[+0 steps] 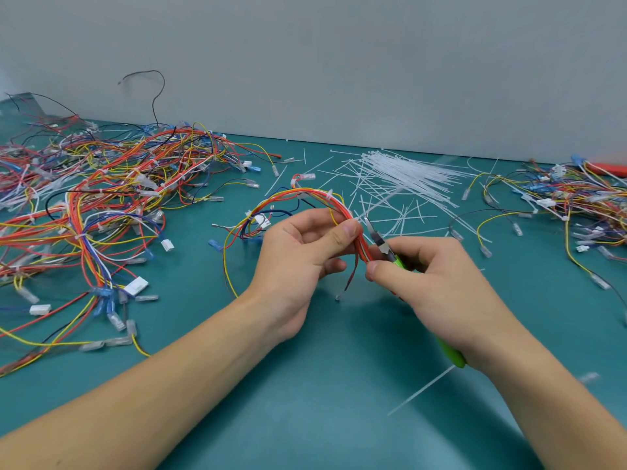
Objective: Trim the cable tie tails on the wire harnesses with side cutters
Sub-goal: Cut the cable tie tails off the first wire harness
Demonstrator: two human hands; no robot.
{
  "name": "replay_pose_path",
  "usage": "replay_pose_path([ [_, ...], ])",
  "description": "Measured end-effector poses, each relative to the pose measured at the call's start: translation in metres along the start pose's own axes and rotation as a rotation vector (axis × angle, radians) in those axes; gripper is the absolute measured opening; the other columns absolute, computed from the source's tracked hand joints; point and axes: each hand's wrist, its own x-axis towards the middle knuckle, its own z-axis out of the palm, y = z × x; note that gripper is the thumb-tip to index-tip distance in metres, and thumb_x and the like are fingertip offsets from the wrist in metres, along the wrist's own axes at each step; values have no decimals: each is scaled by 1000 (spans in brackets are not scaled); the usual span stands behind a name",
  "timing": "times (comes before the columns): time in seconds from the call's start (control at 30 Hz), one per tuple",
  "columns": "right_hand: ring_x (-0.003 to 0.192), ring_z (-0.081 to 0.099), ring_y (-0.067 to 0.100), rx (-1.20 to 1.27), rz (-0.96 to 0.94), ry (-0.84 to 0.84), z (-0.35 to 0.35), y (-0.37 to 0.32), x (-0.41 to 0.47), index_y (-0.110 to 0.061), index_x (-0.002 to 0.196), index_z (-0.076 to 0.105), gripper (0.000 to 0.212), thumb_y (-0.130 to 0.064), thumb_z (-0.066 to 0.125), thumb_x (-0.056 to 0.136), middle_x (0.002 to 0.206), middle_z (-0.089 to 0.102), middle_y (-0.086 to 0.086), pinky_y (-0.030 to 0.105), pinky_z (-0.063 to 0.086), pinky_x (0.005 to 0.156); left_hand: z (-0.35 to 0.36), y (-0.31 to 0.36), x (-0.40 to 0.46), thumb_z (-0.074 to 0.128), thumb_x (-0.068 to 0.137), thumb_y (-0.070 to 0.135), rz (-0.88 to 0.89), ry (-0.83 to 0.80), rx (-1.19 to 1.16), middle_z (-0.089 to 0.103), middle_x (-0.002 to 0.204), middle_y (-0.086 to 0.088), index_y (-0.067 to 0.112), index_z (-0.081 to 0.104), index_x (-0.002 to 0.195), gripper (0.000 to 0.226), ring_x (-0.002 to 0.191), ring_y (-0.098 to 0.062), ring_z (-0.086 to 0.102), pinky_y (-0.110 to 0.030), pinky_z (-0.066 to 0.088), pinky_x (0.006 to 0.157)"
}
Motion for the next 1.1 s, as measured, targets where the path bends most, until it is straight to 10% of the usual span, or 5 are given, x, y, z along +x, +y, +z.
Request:
replay_pose_path([
  [1.1,58,44,18,135,102,-92,2,-1,1,-14,81,75,39,-52,67,85,80,66,26,35,37,62,-7,-3,6,79,81,12,82,-52,138,79,88,-7,11,77,92,11,76,-16,73,-23,55,63],
])
